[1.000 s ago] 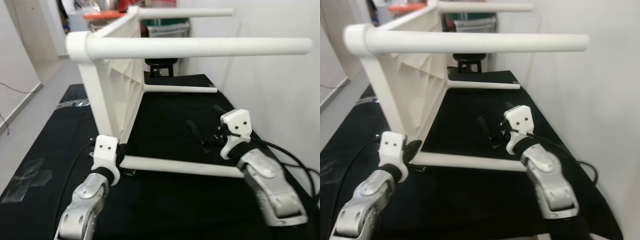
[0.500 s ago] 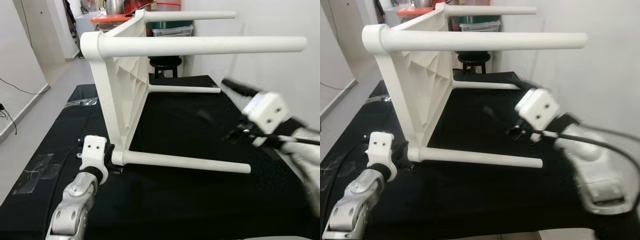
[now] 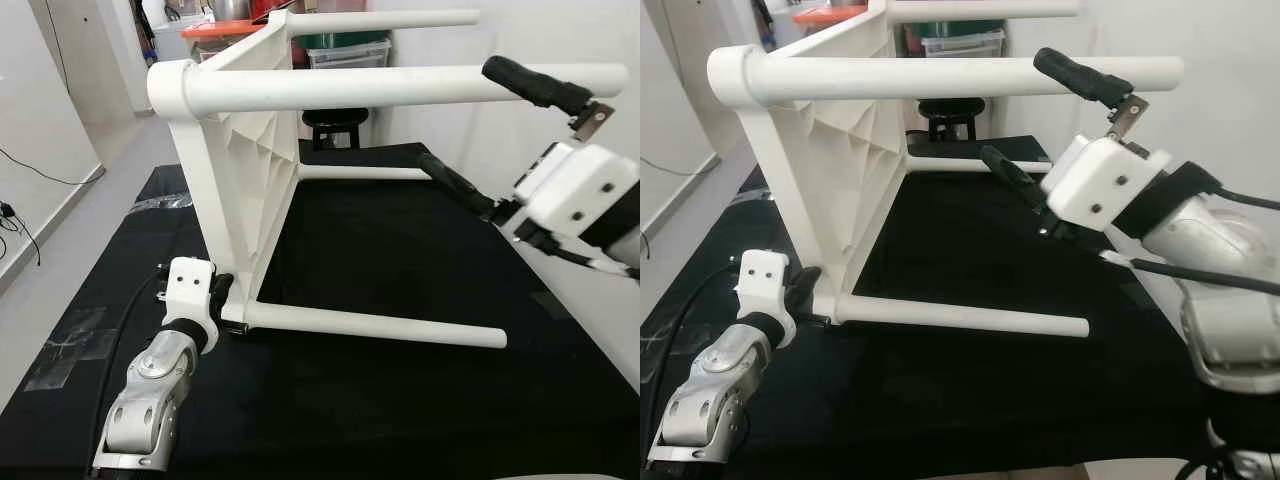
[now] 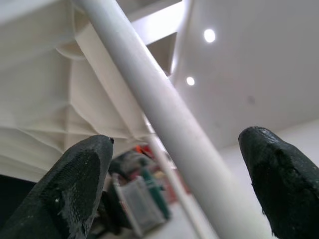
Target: Building children table
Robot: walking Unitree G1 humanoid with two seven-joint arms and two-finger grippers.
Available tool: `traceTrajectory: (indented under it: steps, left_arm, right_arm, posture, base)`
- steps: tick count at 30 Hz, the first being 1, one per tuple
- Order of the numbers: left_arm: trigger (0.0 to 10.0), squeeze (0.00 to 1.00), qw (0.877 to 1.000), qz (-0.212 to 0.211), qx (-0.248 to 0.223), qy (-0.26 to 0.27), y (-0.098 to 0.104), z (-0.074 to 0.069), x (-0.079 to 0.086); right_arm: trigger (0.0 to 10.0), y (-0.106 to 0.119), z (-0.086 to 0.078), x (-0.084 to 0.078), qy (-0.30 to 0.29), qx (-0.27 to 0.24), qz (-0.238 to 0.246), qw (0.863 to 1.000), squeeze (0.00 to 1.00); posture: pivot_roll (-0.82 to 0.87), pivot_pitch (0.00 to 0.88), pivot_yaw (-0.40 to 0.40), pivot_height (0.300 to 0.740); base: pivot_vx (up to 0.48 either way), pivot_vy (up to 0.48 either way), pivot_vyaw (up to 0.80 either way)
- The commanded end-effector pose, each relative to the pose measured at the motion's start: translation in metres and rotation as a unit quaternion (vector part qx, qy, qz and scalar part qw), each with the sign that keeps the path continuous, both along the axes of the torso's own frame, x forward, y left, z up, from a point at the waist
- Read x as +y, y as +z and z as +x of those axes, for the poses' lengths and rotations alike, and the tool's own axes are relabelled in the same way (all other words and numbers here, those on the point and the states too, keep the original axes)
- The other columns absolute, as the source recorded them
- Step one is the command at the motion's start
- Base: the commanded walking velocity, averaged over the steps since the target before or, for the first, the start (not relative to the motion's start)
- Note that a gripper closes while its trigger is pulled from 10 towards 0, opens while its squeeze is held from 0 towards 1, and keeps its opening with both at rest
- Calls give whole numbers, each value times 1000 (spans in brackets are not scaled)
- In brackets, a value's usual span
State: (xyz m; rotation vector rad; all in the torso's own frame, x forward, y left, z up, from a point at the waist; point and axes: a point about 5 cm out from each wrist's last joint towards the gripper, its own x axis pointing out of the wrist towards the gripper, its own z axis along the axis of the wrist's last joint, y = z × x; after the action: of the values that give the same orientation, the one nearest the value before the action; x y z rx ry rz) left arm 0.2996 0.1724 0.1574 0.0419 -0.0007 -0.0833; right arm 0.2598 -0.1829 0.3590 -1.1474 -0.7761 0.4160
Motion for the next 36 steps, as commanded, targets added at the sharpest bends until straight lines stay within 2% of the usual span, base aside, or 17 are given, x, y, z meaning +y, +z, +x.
traceTrajectory:
  steps: [1, 3, 9, 14, 15, 20, 24, 33, 34, 35, 36]
  left_arm:
    - [10000, 0, 1000, 4, 1, 5, -2, 2, 3]
    - [10000, 0, 1000, -2, 0, 5, -3, 3, 1]
    - [10000, 0, 1000, -6, 0, 7, -3, 6, -1]
    - [10000, 0, 1000, -2, 4, 8, -7, 9, -2]
    - [10000, 0, 1000, 2, 10, 11, -10, 13, 0]
    - [10000, 0, 1000, 5, 14, 13, -13, 17, 0]
    - [10000, 0, 999, 15, 23, 19, -16, 27, 0]
    - [10000, 0, 999, 19, 25, 26, -16, 36, -1]
    - [10000, 0, 999, 19, 24, 27, -15, 38, -2]
    - [10000, 0, 999, 19, 24, 27, -15, 38, -2]
    - [10000, 0, 999, 19, 22, 27, -14, 41, -2]
  right_arm:
    - [10000, 3, 2, 4, -8, -29, -31, 999, 0]
    - [10000, 6, 7, 6, -23, -49, -59, 997, 0]
    - [10000, 21, 18, 3, -68, -91, -95, 989, 0]
    - [10000, 22, 26, 1, -79, -77, -120, 987, 0]
    - [10000, 19, 33, 2, -87, -62, -131, 986, 0]
    - [10000, 19, 39, 0, -99, -58, -134, 984, 0]
    - [10000, 21, 50, -2, -121, -51, -143, 981, 0]
    - [10000, 24, 57, -5, -137, -52, -144, 979, 0]
    - [4196, 25, 58, -6, -142, -51, -144, 978, 0]
    - [4196, 25, 58, -6, -142, -51, -144, 978, 0]
    - [0, 26, 58, -8, -146, -50, -144, 977, 0]
  posture:
    - [-42, 0, 41, 740]
    - [-46, 0, 40, 740]
    - [-56, 0, 26, 740]
    - [-60, 0, 15, 740]
    - [-59, 0, 9, 740]
    - [-56, 0, 1, 740]
    - [-55, 0, -10, 740]
    - [-61, 10, -17, 740]
    - [-63, 12, -16, 740]
    - [-63, 12, -16, 740]
    - [-67, 14, -14, 740]
  base:
    - [0, 0, 0]
    - [0, 0, 0]
    - [0, 0, 0]
    - [0, 0, 0]
    - [0, 0, 0]
    - [0, 0, 0]
    - [0, 0, 0]
    - [0, 0, 0]
    - [0, 0, 0]
    - [0, 0, 0]
    - [0, 0, 0]
